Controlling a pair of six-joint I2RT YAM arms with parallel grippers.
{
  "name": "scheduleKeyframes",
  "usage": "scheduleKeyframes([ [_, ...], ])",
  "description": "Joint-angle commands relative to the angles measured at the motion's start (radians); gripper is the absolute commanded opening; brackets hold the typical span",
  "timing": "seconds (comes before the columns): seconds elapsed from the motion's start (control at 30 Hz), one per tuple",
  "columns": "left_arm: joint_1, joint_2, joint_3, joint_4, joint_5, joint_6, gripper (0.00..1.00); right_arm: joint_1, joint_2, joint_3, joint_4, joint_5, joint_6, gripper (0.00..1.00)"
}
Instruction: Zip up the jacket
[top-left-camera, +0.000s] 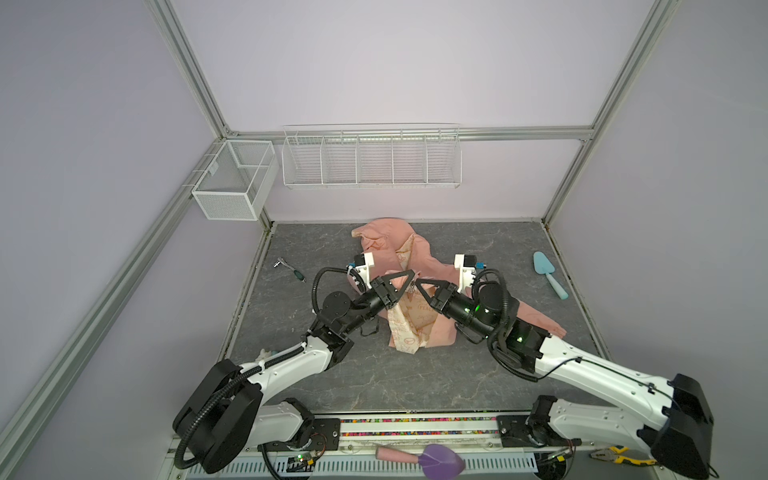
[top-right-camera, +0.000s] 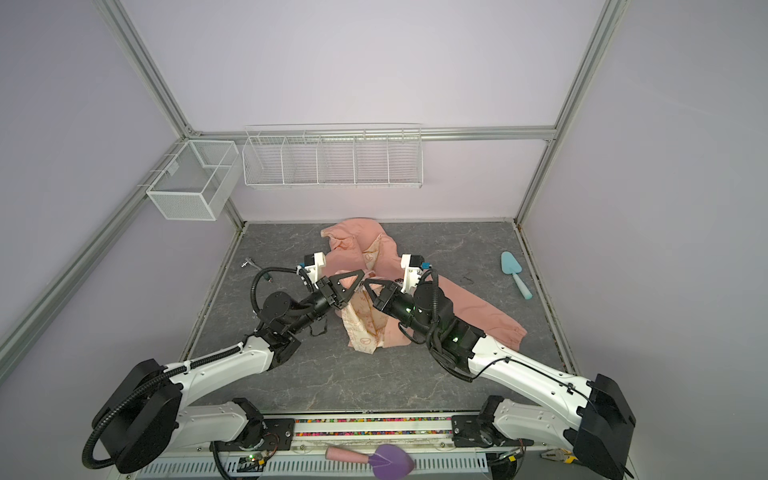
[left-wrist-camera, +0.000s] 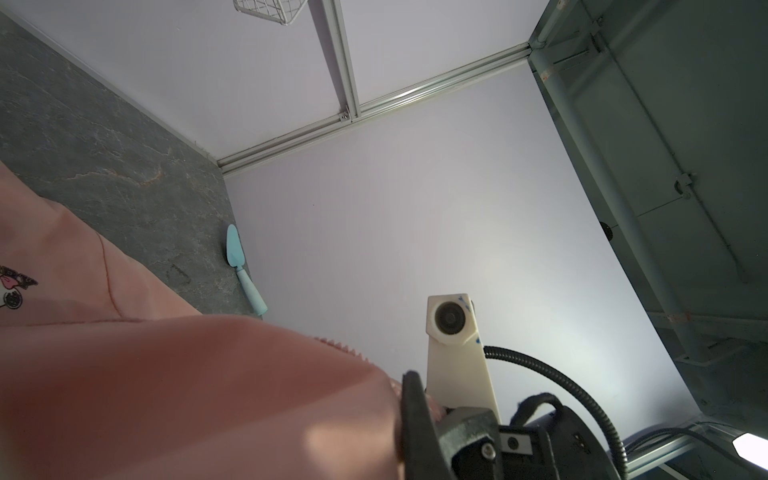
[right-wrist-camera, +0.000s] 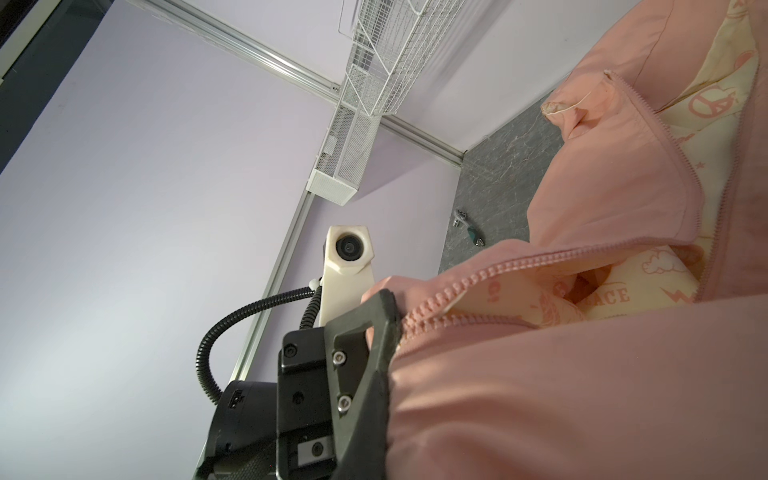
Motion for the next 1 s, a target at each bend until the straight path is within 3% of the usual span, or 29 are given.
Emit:
scheduleKeyframes([
  [0.0, -0.001, -0.050, 0.068, -0.062, -0.037, 0.023, 0.00, 0.040, 0.000, -0.037, 0.025, -0.018, 0.009, 0.06],
  [0.3, 0.008, -0.108, 0.118, -0.259, -0.063, 0.062, 0.00, 0.075, 0.016, -0.041, 0.064, -0.008, 0.007, 0.06],
  [0.97, 0.023, -0.009, 0.097, -0.179, -0.072, 0.039, 0.00, 0.177, 0.090, 0.029, 0.162, -0.036, 0.041, 0.06],
])
